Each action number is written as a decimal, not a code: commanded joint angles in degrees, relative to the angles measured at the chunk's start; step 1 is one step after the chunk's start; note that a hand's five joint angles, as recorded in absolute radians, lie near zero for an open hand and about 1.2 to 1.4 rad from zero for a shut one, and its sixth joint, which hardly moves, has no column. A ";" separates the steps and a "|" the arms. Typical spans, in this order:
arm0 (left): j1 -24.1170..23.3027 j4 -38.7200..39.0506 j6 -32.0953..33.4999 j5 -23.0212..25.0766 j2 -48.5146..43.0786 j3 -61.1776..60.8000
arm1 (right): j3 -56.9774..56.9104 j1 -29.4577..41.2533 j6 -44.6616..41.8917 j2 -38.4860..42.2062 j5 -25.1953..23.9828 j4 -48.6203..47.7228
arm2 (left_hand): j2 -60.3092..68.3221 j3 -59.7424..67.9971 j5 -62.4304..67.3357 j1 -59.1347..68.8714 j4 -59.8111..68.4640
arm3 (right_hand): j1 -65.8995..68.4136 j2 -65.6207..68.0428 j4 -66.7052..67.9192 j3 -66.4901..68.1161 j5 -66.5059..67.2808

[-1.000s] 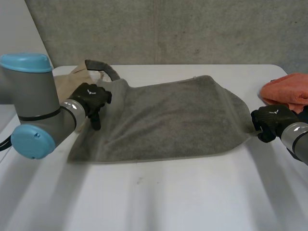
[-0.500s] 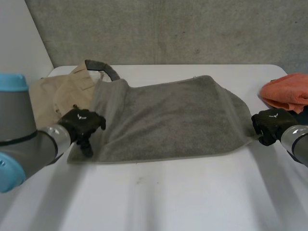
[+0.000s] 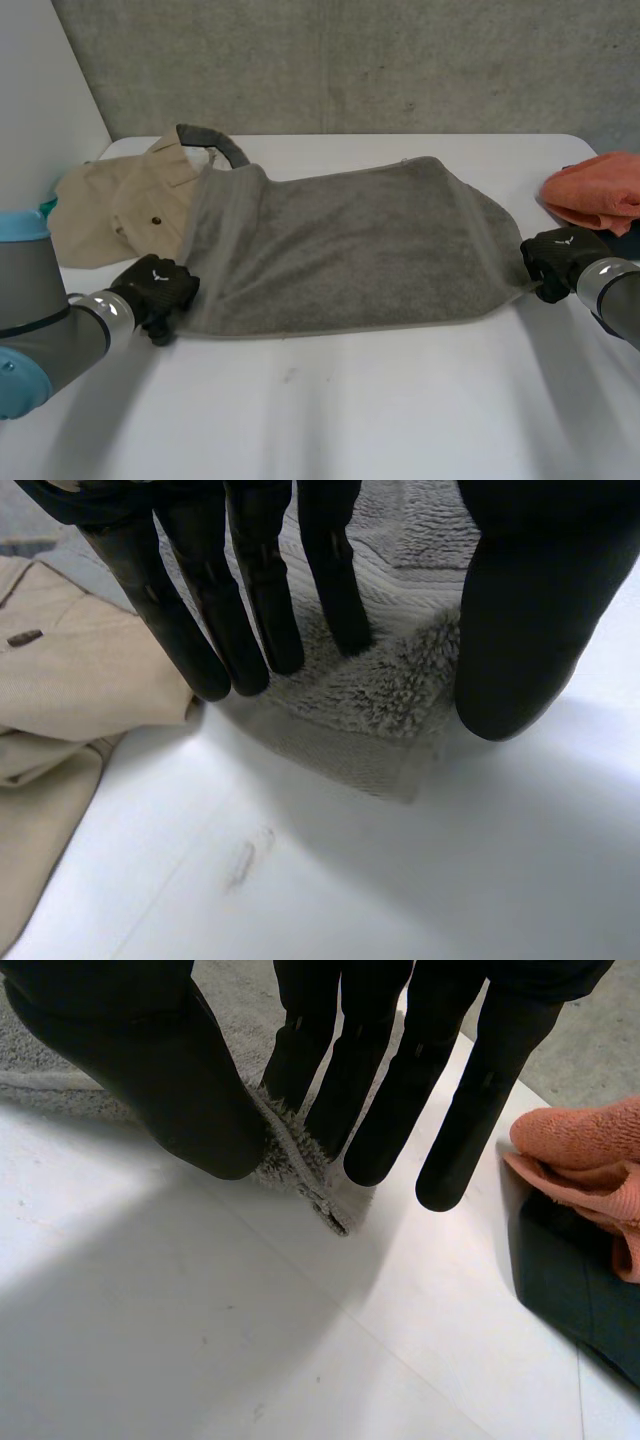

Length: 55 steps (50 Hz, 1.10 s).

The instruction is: Fold the laundry.

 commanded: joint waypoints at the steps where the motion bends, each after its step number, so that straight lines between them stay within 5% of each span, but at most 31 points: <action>1: 0.13 3.52 -0.88 1.33 -0.53 0.31 | 0.63 -0.16 0.51 -0.82 0.06 0.15 | 33.36 33.36 33.59 31.56 33.23 | 14.89 12.28 11.32 11.73 12.84; 8: 0.21 1.41 -2.03 1.94 3.25 -2.15 | 2.65 -1.48 -1.85 -5.48 -0.81 4.09 | 33.36 33.36 33.59 31.56 33.23 | 14.89 12.28 11.32 11.73 12.84; 11: 0.65 -3.06 -1.07 1.59 6.15 -3.90 | 4.40 -3.75 -11.05 -8.03 -2.22 11.02 | 33.36 33.36 33.59 31.56 33.23 | 14.89 12.28 11.32 11.73 12.84; 16: 2.32 -14.90 3.58 1.07 11.77 -7.24 | 9.23 -11.39 -39.21 -13.56 -3.80 30.59 | 33.36 33.36 33.59 31.56 33.23 | 14.89 12.28 11.32 11.73 12.84; 20: 3.72 -23.78 8.32 1.24 13.71 -9.00 | 10.21 -16.14 -51.24 -15.41 -4.33 38.19 | 33.36 33.36 33.59 31.56 33.23 | 14.89 12.28 11.32 11.73 12.84; 27: 5.31 -31.11 12.47 2.29 13.80 -7.17 | 7.84 -14.05 -45.28 -15.15 -5.03 32.59 | 33.36 33.36 33.59 31.56 33.23 | 14.89 12.28 11.32 11.73 12.84; 35: 0.31 -26.46 4.13 1.33 12.49 4.86 | 4.06 -9.48 -36.32 -11.81 -6.26 23.00 | 33.36 33.36 33.59 31.56 33.23 | 14.89 12.28 11.32 11.73 12.84; 43: -5.14 -12.67 -4.13 -0.25 6.95 30.42 | -11.47 -3.24 -21.04 -10.76 -5.13 6.76 | 33.36 33.36 33.59 31.56 33.23 | 14.89 12.28 11.32 11.73 12.84; 48: -6.46 0.49 -15.87 -4.37 4.75 50.80 | -24.39 -0.34 -4.54 -12.42 1.89 -11.49 | 33.36 33.36 33.59 31.56 33.23 | 14.89 12.28 11.32 11.73 12.84; 55: -6.12 12.21 -28.74 -12.29 4.84 57.88 | -26.26 -0.33 6.40 -16.03 6.48 -26.39 | 33.36 33.36 33.59 31.56 33.23 | 14.89 12.28 11.32 11.73 12.84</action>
